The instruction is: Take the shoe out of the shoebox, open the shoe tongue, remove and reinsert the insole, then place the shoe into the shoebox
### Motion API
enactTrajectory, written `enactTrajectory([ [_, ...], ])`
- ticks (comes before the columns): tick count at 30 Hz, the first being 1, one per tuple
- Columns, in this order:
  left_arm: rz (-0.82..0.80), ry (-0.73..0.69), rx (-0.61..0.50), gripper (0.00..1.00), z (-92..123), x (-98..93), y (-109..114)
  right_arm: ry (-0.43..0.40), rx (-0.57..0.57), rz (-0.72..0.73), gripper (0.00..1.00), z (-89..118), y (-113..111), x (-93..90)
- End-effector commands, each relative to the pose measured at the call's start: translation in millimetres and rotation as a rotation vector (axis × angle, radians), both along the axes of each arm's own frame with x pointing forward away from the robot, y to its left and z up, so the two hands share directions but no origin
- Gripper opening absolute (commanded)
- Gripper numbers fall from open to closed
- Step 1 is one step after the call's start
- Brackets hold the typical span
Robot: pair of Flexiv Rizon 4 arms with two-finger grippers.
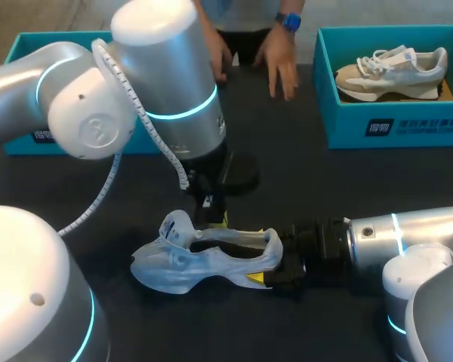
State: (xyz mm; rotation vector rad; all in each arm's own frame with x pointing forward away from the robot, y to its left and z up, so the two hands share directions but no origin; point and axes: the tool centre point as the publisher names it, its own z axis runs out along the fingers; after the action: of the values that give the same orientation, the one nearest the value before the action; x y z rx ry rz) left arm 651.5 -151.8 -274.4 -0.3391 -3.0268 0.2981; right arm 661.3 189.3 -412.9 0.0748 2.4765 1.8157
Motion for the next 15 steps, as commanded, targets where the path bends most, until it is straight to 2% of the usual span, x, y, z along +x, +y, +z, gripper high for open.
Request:
enactTrajectory([
  [1,-0.037,0.006,-0.004,0.0,-9.4,1.5,-7.2,0.0,-0.002,-0.002,0.0,0.2,1.2,-1.4],
  [5,-0.045,0.017,0.01,0.0,-26.2,5.9,-17.0,0.0,-0.002,-0.002,0.0,0.2,1.2,-1.4],
  [15,-0.106,0.032,0.039,0.0,-53.5,6.2,-23.4,0.0,-0.002,-0.002,0.0,0.2,1.2,-1.4],
])
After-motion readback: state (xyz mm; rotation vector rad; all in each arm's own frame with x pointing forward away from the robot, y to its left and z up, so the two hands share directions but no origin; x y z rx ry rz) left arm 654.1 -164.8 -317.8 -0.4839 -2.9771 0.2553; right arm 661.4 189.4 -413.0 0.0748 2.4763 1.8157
